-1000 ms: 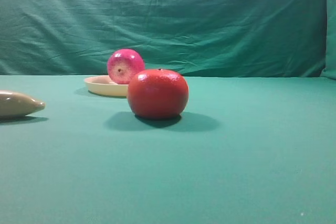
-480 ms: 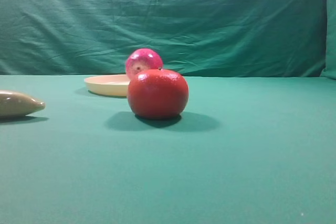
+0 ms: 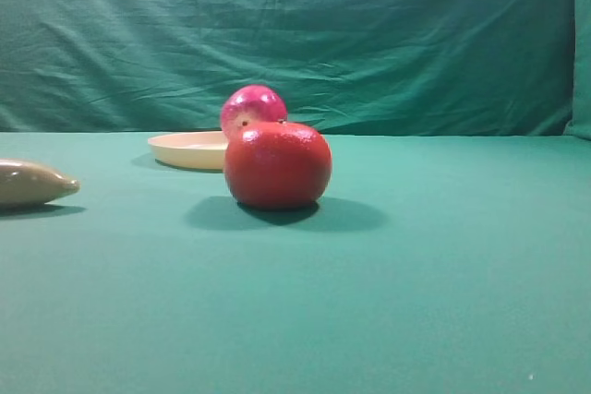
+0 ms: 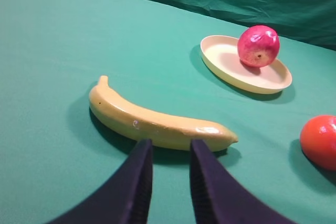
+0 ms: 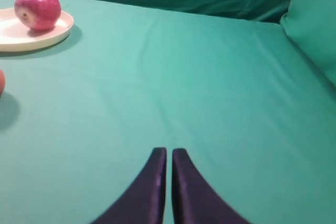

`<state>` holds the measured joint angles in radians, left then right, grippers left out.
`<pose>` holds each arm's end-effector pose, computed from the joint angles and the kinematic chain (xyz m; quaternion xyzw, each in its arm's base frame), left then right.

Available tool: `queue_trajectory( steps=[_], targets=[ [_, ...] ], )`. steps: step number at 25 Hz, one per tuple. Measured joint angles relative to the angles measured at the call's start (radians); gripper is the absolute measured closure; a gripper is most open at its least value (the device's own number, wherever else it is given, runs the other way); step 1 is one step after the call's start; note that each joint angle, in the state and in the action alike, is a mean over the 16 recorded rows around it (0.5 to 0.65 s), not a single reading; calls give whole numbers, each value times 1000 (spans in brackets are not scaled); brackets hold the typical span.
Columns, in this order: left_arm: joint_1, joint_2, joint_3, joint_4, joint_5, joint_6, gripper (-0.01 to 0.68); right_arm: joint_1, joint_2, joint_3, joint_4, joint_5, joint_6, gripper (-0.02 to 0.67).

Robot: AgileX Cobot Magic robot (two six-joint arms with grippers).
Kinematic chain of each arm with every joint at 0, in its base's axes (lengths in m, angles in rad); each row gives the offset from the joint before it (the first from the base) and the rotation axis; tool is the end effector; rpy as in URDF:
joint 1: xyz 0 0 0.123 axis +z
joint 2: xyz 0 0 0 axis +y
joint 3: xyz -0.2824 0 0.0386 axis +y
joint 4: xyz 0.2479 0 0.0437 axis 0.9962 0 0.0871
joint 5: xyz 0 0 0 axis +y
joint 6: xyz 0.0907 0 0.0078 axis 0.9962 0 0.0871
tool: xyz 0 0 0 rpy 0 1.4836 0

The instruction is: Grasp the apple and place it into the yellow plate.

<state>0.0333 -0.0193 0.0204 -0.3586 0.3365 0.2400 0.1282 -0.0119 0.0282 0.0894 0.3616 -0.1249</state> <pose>0.0532 -0.0088 0.1788 -0.0162 0.7831 -0.0661 0.6182 0.0521 0.0096 0.1718 -0.0772 0.7979 0.0386 0.5966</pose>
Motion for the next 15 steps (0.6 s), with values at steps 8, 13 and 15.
queue_trajectory(
  steps=[8,13,15],
  targets=[
    [0,0,0,0,0,0,516,0,0,0,13,11,0,649],
    [0,0,0,0,0,0,516,0,0,0,15,11,0,649],
    [0,0,0,0,0,0,516,0,0,0,15,11,0,649]
  ],
)
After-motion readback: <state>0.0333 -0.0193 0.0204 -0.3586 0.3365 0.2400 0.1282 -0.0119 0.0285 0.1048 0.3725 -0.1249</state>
